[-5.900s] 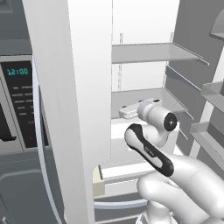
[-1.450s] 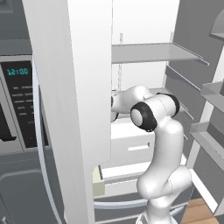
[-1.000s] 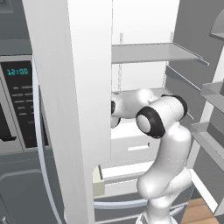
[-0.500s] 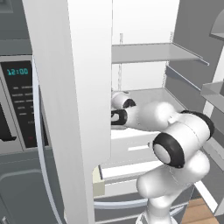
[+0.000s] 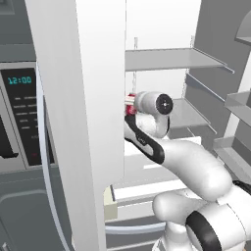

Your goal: Open the fridge, grab two sodas, and place both sodas inside the bowl with ice on the dining counter.

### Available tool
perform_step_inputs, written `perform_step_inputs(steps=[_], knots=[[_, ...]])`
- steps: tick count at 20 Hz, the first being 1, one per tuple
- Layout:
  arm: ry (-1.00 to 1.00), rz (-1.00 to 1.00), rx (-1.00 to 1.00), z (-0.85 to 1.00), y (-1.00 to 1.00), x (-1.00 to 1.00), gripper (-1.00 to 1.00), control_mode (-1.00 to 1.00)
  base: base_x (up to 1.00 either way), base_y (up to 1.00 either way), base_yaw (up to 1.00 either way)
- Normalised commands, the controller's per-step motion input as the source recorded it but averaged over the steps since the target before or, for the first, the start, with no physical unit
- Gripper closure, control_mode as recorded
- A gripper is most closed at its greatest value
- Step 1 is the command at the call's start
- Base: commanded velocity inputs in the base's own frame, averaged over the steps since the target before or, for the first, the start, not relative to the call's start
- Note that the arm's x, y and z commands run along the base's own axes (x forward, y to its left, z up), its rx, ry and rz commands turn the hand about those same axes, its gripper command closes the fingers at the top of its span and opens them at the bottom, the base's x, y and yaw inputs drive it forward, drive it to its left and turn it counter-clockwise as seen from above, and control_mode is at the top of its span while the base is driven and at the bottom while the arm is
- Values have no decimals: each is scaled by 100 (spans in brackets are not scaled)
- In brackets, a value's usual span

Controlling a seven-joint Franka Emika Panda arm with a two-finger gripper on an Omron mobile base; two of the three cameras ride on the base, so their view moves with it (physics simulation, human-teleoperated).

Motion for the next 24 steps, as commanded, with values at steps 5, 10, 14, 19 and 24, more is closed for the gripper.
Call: perform_step_inputs(steps=[5,10,14,19,24], knots=[[23,-5,4,44,-20,-82,100,-100,0,0,0],[4,-7,1,1,-25,-100,100,-100,0,0,0],[0,-6,4,0,-38,-100,100,-100,0,0,0],[0,-6,5,0,-37,-100,100,-100,0,0,0],[0,-4,4,0,-38,-99,100,-100,0,0,0]])
